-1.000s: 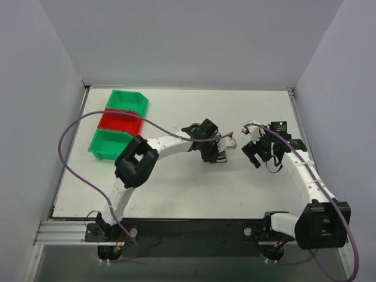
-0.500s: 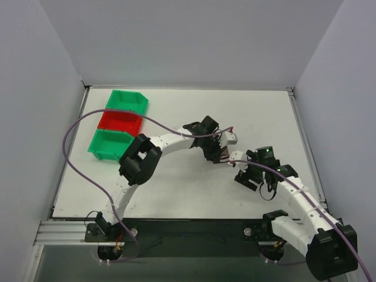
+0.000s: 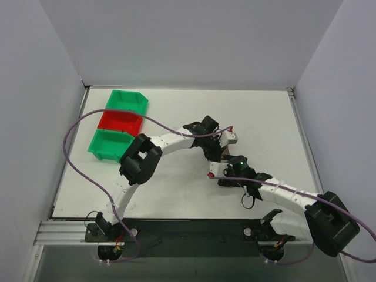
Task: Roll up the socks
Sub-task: Roll the sock at the center of the board.
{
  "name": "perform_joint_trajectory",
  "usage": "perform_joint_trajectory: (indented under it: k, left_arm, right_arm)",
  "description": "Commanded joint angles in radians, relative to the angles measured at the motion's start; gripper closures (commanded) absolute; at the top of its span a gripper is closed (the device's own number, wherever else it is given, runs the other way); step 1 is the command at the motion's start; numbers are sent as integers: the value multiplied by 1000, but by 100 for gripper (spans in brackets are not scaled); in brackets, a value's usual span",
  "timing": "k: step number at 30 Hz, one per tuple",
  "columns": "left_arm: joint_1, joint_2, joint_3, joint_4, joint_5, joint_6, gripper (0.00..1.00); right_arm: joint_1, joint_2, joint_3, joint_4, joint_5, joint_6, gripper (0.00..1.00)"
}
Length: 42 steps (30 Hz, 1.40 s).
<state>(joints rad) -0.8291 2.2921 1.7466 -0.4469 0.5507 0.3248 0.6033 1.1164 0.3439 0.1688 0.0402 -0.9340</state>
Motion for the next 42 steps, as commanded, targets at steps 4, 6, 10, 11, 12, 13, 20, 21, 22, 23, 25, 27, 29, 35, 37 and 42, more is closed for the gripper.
perform_joint_trajectory:
  k: [4, 6, 10, 11, 12, 13, 20, 21, 22, 23, 25, 27, 29, 35, 37, 42]
  left_arm:
    - [-15, 139, -87, -173, -107, -7, 100]
    - [-15, 141, -87, -174, -109, -6, 100]
    - [-10, 136, -85, -184, -86, 8, 100]
    - [-8, 136, -87, -182, -83, 8, 100]
    - [-7, 135, -85, -182, -81, 8, 100]
    - [-5, 135, -85, -182, -81, 8, 100]
    - [-5, 130, -88, -182, -75, 11, 100]
    - [-4, 129, -90, -182, -72, 11, 100]
    - [-4, 130, -93, -181, -71, 14, 100]
    - [-4, 124, -94, -180, -67, 17, 100]
    - [-4, 121, -101, -171, -63, 19, 100]
    - [-2, 112, -110, -168, -61, 22, 100]
    - [-2, 107, -113, -167, -54, 26, 100]
    - [-1, 98, -124, -162, -38, 40, 100]
    - [1, 93, -128, -159, -35, 46, 100]
    - [2, 84, -140, -147, -35, 46, 100]
  right_arm:
    - [102, 229, -66, 323, 207, -72, 33]
    - [113, 275, -66, 363, 213, -74, 35]
    - [119, 296, -65, 379, 202, -74, 44]
    - [118, 302, -56, 373, 201, -69, 46]
    - [118, 306, -48, 354, 201, -66, 48]
    - [118, 306, -43, 344, 196, -63, 52]
    - [116, 324, 15, 226, 161, -28, 61]
    - [118, 330, 29, 204, 161, -22, 61]
    - [118, 335, 38, 190, 159, -19, 62]
    - [116, 344, 44, 173, 153, -17, 62]
    - [118, 353, 63, 153, 145, -5, 68]
    - [116, 364, 76, 130, 142, 6, 77]
    - [118, 373, 83, 120, 141, 11, 79]
    - [118, 394, 95, 117, 144, 17, 94]
    - [119, 408, 99, 117, 144, 18, 100]
    - [119, 425, 112, 103, 142, 26, 100]
